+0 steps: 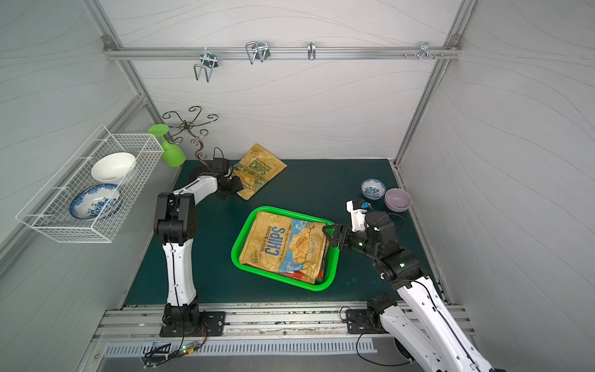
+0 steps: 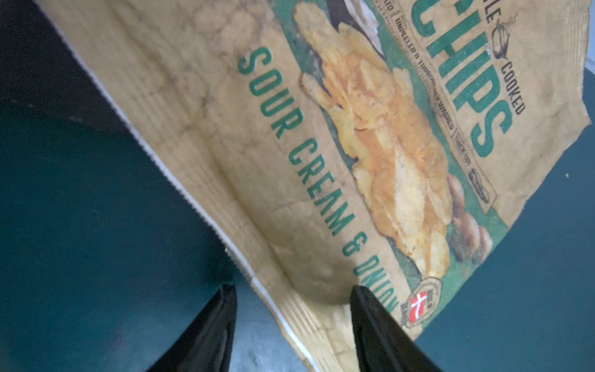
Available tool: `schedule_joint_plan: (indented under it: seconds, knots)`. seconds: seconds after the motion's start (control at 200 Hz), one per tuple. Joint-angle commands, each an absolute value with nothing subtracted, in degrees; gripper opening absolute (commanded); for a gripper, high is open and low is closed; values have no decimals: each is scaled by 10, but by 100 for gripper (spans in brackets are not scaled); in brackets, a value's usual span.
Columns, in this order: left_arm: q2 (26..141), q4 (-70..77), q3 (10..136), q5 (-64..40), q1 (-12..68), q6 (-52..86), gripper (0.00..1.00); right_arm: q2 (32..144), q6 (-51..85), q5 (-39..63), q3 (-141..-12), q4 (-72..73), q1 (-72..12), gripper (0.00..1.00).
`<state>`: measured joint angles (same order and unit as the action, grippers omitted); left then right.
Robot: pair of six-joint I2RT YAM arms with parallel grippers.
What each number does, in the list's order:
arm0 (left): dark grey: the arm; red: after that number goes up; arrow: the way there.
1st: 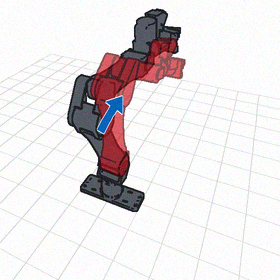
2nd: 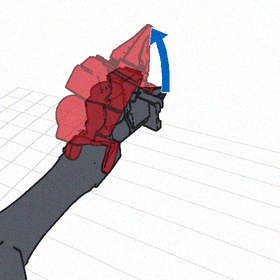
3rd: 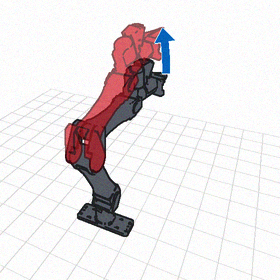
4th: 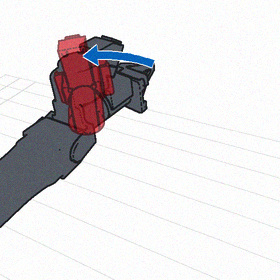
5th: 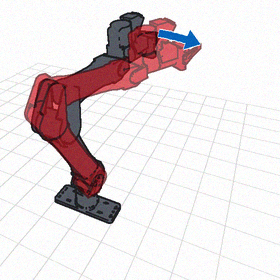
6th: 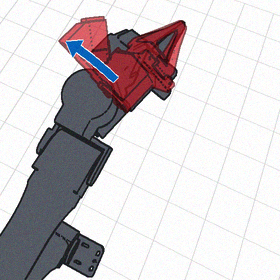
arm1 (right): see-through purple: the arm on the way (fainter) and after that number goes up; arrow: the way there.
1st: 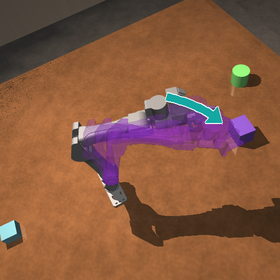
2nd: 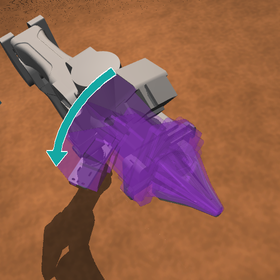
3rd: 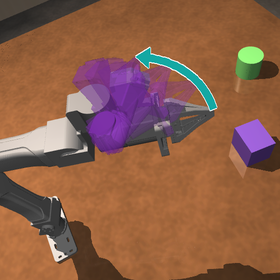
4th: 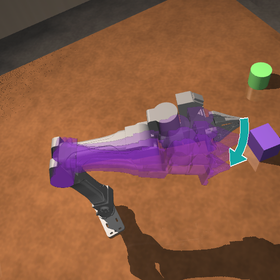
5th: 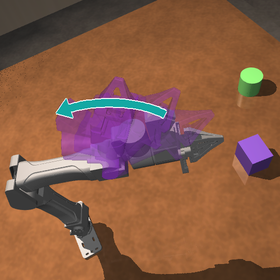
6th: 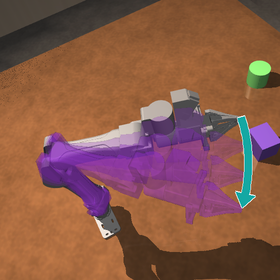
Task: Put the potato chips into the basket
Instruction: Pick up the potato chip from the center of the board.
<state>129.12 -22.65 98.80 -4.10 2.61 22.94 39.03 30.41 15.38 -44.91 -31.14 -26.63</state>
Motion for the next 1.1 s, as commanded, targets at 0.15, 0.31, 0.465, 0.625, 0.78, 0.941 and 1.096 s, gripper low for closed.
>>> schedule_joint_plan:
  seconds: [0.15, 0.31, 0.465, 0.625, 0.78, 0.941, 1.096]
  knots:
    - [1314, -237, 1029, -45, 23, 243, 6, 378, 297, 150, -470, -330, -265, 70]
    - [1284, -227, 1009, -77, 23, 229, 0, 377, 295, 157, -472, -330, -265, 70]
    - [1235, -224, 987, -97, 23, 191, 0, 373, 299, 162, -470, -327, -265, 70]
    - [1170, -209, 962, -126, 24, 134, 0, 360, 302, 166, -469, -329, -266, 70]
    - [1125, -223, 968, -154, 25, 74, 0, 349, 301, 170, -469, -332, -266, 70]
    - [1084, -242, 976, -197, 25, 39, 0, 342, 303, 176, -468, -334, -266, 70]
    - [1046, -243, 978, -227, 30, 22, 0, 335, 305, 181, -466, -334, -266, 70]
